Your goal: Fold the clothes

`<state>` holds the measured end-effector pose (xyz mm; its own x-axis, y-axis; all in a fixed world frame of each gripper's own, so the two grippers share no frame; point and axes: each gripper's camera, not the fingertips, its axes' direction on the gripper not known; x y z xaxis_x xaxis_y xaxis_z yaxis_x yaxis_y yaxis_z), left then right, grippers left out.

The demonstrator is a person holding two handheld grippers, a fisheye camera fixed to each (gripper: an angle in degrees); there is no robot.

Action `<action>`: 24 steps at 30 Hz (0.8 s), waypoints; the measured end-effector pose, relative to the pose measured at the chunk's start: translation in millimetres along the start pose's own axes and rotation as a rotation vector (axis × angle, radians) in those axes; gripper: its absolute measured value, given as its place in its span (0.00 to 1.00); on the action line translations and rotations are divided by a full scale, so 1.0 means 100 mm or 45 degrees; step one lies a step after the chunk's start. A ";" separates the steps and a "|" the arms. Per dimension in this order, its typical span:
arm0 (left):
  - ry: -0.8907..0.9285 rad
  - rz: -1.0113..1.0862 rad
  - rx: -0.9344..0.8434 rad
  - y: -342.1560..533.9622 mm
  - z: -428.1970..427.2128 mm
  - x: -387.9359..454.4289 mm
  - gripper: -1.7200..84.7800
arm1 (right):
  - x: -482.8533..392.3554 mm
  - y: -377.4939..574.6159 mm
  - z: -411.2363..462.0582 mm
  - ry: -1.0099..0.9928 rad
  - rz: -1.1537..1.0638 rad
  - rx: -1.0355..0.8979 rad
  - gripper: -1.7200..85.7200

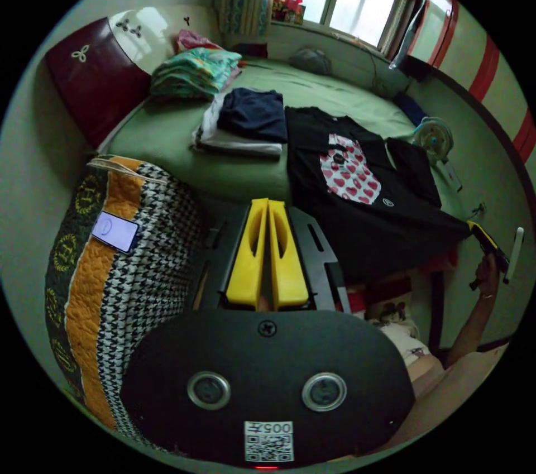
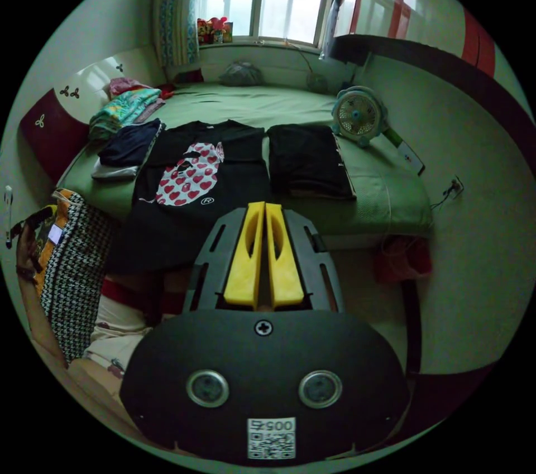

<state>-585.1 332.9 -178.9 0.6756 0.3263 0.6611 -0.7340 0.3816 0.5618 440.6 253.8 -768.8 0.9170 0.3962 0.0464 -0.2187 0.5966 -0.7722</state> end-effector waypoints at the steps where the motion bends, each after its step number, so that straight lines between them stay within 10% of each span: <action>1: 0.002 0.000 -0.012 -0.04 0.07 0.02 0.01 | 0.01 -0.03 0.01 -0.002 0.005 -0.004 0.00; 24: 0.023 0.036 -0.287 -1.97 3.17 0.97 0.14 | -0.12 -0.86 0.92 0.002 0.021 -0.117 0.00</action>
<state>-397.3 15.0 -67.7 0.6575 0.3546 0.6648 -0.7203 0.5548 0.4164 417.6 261.8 -645.1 0.9142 0.4040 0.0326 -0.2020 0.5237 -0.8276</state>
